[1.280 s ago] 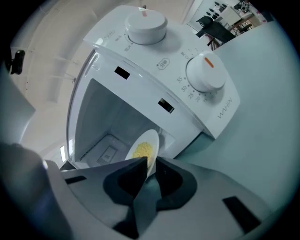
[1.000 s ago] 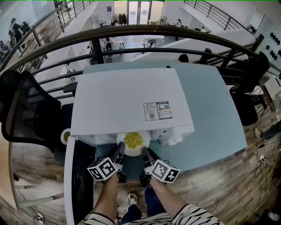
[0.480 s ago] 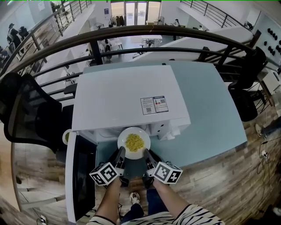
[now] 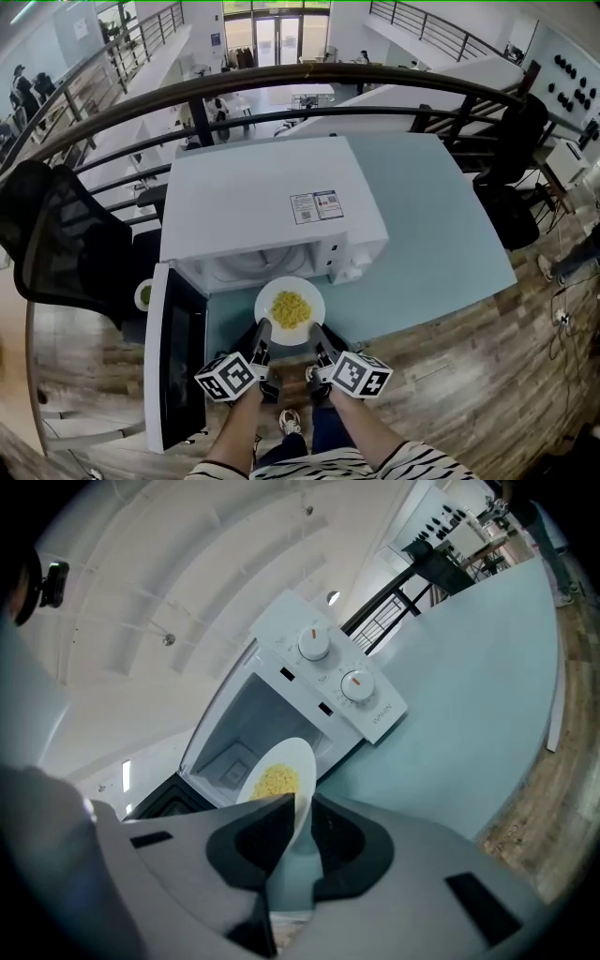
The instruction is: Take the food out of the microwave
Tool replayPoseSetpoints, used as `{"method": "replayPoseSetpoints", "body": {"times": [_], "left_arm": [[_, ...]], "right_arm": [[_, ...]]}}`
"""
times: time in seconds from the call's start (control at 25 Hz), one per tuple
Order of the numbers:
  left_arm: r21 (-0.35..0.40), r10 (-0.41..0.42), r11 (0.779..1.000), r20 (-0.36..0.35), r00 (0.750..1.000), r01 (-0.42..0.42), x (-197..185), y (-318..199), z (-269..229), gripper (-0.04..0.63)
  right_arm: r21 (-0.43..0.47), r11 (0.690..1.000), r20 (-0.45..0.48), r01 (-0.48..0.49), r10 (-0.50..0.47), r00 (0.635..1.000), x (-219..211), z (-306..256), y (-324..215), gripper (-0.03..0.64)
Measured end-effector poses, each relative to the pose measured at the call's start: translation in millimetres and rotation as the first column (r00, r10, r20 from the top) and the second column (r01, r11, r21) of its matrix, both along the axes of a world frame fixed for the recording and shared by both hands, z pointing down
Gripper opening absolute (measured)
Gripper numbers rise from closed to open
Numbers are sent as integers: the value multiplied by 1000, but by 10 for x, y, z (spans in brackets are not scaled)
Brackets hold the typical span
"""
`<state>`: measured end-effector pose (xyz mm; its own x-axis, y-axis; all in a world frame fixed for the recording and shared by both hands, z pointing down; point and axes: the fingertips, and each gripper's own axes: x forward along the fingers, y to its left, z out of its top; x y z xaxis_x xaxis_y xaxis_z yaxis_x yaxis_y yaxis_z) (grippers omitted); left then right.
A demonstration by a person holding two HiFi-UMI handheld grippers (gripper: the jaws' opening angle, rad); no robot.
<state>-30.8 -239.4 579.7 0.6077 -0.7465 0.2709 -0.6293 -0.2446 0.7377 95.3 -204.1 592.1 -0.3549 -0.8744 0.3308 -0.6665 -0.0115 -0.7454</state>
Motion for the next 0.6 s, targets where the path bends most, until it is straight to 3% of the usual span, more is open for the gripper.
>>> {"method": "replayPoseSetpoints", "body": {"times": [0.36, 0.6], "left_arm": [[24, 66, 998, -5, 998, -66, 51, 540, -246, 60], [46, 43, 998, -27, 999, -41, 15, 770, -403, 60]], "right_arm": [[21, 999, -40, -46, 47, 998, 21, -256, 560, 69], [47, 999, -78, -25, 29, 997, -3, -463, 748, 69]]}}
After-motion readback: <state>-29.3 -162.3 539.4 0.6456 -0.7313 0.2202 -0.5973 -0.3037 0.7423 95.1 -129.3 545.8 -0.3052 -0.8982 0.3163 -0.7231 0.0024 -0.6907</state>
